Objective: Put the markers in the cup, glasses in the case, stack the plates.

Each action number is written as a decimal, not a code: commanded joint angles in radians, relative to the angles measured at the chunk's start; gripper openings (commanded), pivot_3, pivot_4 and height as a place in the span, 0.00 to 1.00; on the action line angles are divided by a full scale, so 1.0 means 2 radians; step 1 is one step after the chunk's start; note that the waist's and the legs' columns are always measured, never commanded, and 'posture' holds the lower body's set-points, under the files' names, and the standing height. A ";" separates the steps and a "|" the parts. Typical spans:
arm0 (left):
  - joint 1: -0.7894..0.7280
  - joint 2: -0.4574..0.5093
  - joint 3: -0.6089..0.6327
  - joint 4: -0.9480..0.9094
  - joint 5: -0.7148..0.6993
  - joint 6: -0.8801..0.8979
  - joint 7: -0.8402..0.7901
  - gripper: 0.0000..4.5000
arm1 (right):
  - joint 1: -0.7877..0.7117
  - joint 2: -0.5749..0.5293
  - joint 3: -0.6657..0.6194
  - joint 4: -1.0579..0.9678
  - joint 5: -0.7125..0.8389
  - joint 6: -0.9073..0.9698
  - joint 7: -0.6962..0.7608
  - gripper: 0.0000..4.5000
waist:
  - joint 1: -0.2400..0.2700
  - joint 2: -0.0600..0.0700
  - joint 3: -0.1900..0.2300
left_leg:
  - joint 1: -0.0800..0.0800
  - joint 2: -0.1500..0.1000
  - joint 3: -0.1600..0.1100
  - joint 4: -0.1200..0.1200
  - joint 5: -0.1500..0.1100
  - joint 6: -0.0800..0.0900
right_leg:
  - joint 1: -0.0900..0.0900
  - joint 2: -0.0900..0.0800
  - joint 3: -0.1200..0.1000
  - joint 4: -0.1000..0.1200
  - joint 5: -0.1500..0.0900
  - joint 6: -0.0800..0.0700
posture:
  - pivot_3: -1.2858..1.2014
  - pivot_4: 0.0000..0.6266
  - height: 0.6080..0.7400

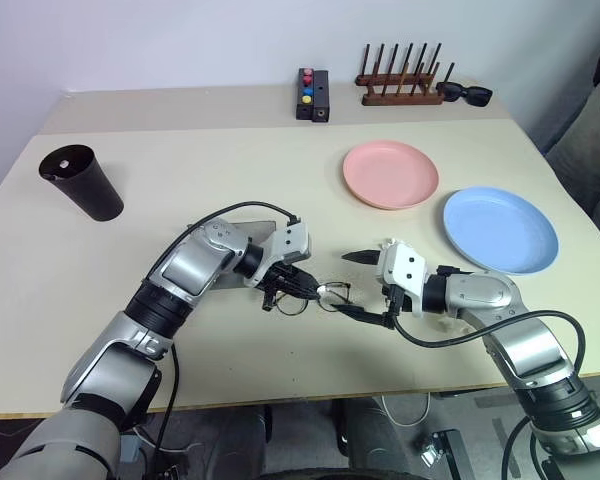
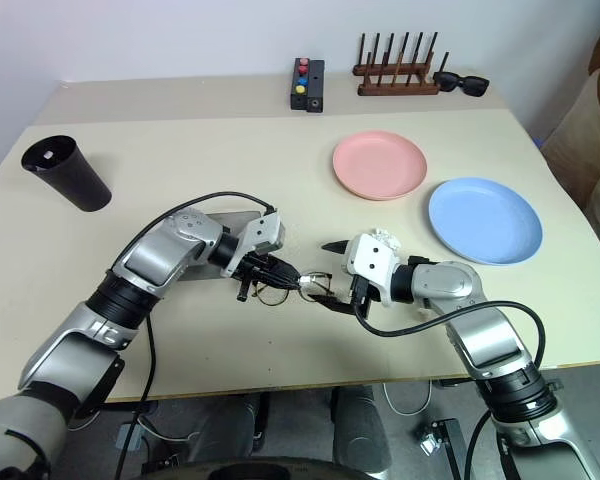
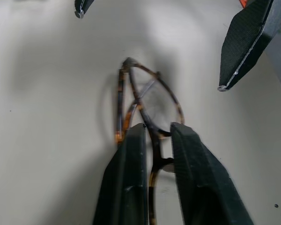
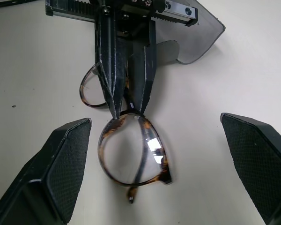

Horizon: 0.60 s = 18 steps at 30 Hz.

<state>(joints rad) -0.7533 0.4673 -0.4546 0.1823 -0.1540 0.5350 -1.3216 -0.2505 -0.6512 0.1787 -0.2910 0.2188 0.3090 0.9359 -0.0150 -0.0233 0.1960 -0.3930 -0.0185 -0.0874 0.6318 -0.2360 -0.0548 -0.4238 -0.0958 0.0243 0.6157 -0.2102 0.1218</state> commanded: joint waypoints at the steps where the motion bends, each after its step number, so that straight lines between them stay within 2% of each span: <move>1: 0.002 0.000 0.003 -0.010 0.001 -0.001 0.002 0.24 | -0.007 -0.002 -0.009 -0.018 0.003 -0.004 0.000 1.00 | 0.000 0.000 0.000 | 0.000 0.000 0.000 0.000 0.000 0.000 | 0.000 0.000 0.000 0.000 0.000 0.000 | 0.52 0.24 0.99; 8: 0.004 0.007 0.004 -0.012 -0.003 0.003 -0.006 0.24 | -0.012 -0.001 -0.009 -0.015 0.002 -0.007 0.000 1.00 | 0.000 0.000 0.000 | 0.000 0.000 0.000 0.000 0.000 0.000 | 0.000 0.000 0.000 0.000 0.000 0.000 | 0.52 0.24 0.99; 9: 0.005 0.006 0.006 -0.012 -0.004 0.005 -0.004 0.12 | -0.013 -0.001 -0.009 -0.014 0.002 -0.007 -0.001 1.00 | 0.000 0.000 0.000 | 0.000 0.000 0.000 0.000 0.000 0.000 | 0.000 0.000 0.000 0.000 0.000 0.000 | 0.52 0.24 0.99; 11: 0.005 0.005 0.007 -0.011 -0.003 0.003 -0.002 0.01 | -0.013 -0.001 -0.009 -0.014 0.001 -0.008 -0.001 1.00 | 0.000 0.000 0.000 | 0.000 0.000 0.000 0.000 0.000 0.000 | 0.000 0.000 0.000 0.000 0.000 0.000 | 0.52 0.24 0.99; 18: 0.002 0.015 0.030 -0.024 -0.028 -0.001 -0.013 0.01 | -0.016 -0.002 -0.016 -0.007 -0.002 -0.015 -0.005 1.00 | 0.000 0.000 0.000 | 0.000 0.000 0.000 0.000 0.000 0.000 | 0.001 0.000 0.000 0.000 -0.001 -0.001 | 0.52 0.24 0.99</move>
<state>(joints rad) -0.7486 0.4797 -0.4378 0.1611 -0.1892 0.5350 -1.3442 -0.2647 -0.6501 0.1787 -0.2895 0.2130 0.3031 0.9331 -0.0147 -0.0230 0.1958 -0.3921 -0.0185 -0.0875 0.6324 -0.2360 -0.0548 -0.4221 -0.0959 0.0242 0.6156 -0.2115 0.1193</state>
